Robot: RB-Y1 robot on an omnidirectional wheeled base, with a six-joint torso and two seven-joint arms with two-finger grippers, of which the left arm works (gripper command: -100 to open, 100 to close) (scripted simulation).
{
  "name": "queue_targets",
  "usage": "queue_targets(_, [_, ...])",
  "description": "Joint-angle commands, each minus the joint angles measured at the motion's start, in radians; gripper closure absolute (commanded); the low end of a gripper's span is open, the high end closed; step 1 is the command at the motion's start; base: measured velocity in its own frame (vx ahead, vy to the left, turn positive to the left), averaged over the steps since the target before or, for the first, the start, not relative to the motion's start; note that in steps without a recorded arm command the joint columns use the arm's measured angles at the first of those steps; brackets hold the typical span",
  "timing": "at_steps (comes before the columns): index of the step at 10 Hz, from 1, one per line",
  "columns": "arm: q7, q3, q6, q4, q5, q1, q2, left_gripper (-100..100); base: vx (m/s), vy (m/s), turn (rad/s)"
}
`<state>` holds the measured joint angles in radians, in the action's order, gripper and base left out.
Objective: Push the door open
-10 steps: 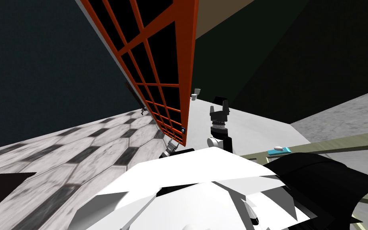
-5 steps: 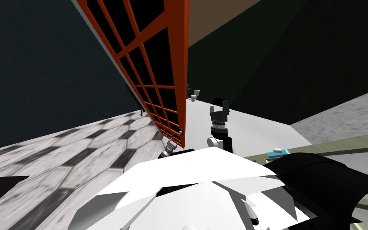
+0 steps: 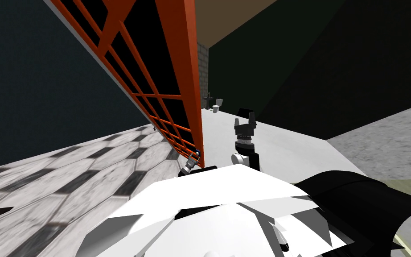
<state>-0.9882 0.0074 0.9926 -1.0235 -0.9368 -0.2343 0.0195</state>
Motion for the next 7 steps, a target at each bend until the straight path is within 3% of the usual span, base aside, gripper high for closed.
queue_targets(1, [0.0, 0.0, 0.0, 0.0, 0.0, 0.0, 0.0, -100, 0.068, -0.059, -0.001])
queue_targets(2, [0.0, 0.0, 0.0, 0.0, 0.0, 0.0, 0.0, 100, -0.009, 0.005, 0.008])
queue_targets(7, [0.0, 0.0, 0.0, 0.0, 0.0, 0.0, 0.0, 100, -0.015, 0.014, -0.001])
